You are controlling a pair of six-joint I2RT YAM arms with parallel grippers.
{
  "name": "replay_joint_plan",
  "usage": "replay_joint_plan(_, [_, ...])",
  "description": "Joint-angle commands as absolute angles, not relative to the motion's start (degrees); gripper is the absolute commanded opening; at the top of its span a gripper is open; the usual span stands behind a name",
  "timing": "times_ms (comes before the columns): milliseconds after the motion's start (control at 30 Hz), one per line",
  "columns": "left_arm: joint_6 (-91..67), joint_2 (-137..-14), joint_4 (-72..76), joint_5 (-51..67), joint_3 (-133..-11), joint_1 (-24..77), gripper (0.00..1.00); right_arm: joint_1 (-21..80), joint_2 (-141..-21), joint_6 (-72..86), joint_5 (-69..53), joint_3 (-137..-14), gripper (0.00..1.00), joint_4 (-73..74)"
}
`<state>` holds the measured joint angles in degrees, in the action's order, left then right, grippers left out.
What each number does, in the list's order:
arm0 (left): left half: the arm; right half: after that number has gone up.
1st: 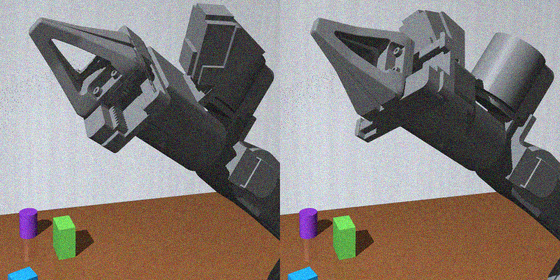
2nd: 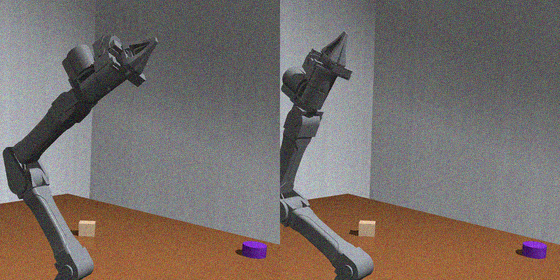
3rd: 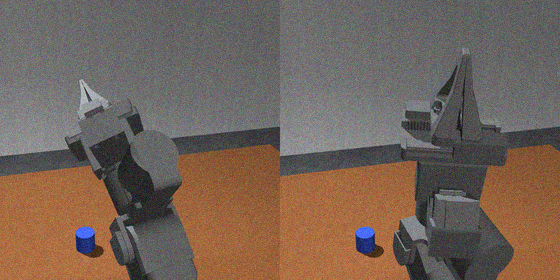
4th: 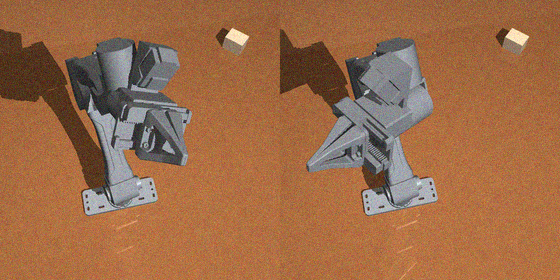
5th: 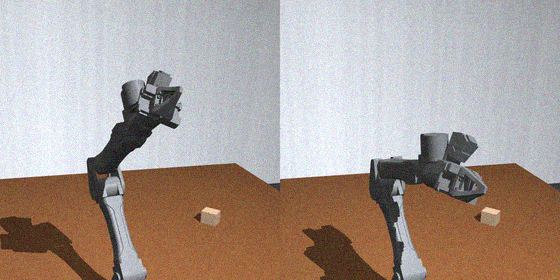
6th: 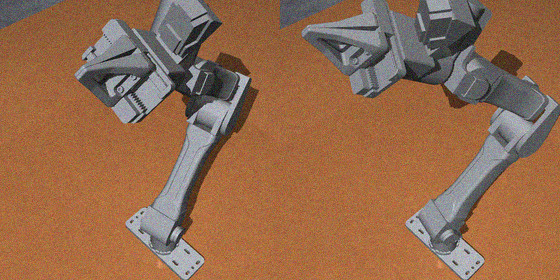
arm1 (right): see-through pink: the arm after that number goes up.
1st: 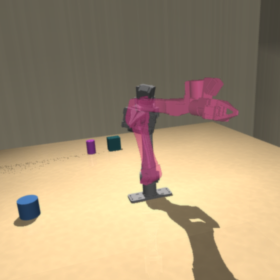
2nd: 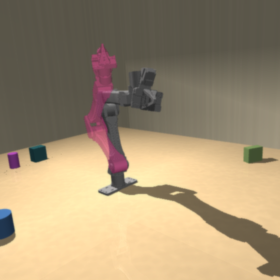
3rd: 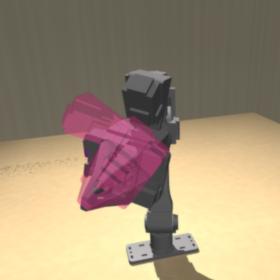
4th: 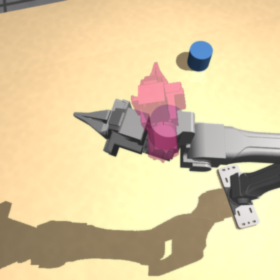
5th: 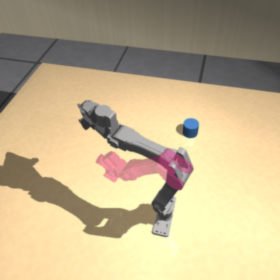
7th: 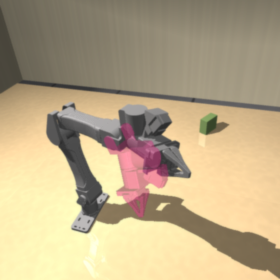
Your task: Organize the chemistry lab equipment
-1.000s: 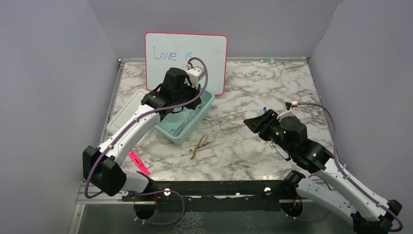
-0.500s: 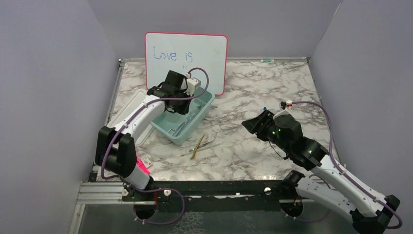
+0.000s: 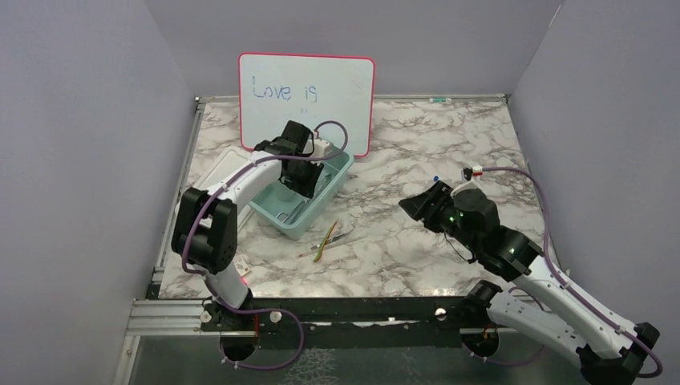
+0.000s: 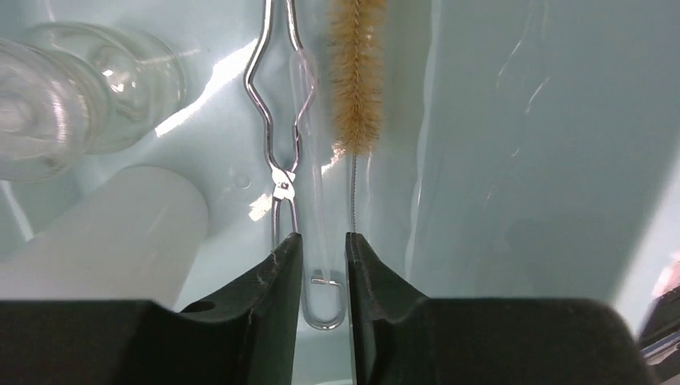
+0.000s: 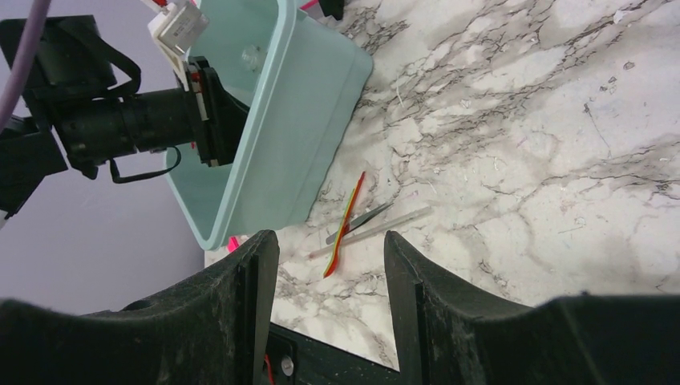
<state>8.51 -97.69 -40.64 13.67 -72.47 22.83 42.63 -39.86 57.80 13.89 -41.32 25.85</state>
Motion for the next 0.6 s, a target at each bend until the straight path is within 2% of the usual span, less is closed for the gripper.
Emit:
replay_joint_plan(0, [7.6,-93.1,-40.6,14.8,-75.7,22.5,0.3,42.4,-40.0,57.4,14.5,-41.8,0.56,26.5])
replay_joint_plan(300, [3.8,-83.6,-39.7,16.7,-76.7,22.6,0.46,42.4,-39.7,58.4,14.7,-40.8,0.56,26.5])
replay_joint_plan(567, [3.2,-72.6,-34.7,26.2,-71.0,26.9,0.53,42.4,-40.3,60.8,14.0,-38.1,0.56,26.5])
